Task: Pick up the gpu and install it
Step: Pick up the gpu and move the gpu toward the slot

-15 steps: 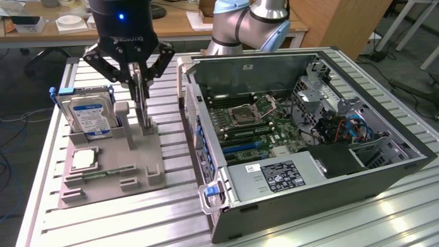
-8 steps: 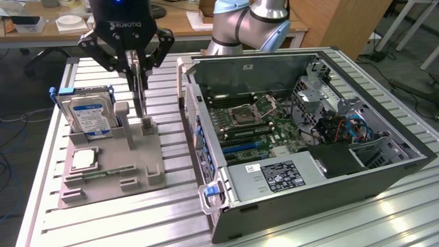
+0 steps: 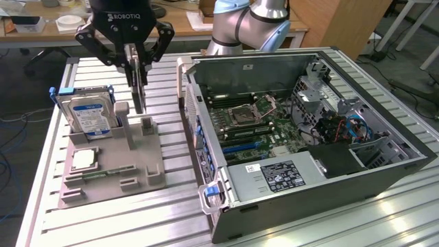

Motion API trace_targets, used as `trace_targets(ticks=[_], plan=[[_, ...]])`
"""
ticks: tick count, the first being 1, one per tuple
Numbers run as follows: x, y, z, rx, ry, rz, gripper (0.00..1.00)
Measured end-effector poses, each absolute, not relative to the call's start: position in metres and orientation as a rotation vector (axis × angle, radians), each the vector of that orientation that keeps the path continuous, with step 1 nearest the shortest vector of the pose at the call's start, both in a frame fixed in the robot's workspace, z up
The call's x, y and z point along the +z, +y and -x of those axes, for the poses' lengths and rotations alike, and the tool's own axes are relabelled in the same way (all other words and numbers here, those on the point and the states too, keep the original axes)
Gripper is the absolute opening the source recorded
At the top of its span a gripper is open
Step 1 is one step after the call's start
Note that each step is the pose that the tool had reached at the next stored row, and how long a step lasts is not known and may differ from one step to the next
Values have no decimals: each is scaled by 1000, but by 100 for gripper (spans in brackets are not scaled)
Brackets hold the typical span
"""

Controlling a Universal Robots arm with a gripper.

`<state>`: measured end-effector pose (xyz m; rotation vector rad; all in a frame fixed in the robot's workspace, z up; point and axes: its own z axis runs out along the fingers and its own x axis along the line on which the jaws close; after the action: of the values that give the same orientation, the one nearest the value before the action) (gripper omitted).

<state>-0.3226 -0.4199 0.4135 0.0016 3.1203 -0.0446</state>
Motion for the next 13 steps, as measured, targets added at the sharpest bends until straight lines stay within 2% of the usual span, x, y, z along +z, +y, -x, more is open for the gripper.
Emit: trace_targets(ticks=[2,13], plan=[[414,-420,323,-63,3120,-2,27],[414,-420,315,-64,3120,-1,27]])
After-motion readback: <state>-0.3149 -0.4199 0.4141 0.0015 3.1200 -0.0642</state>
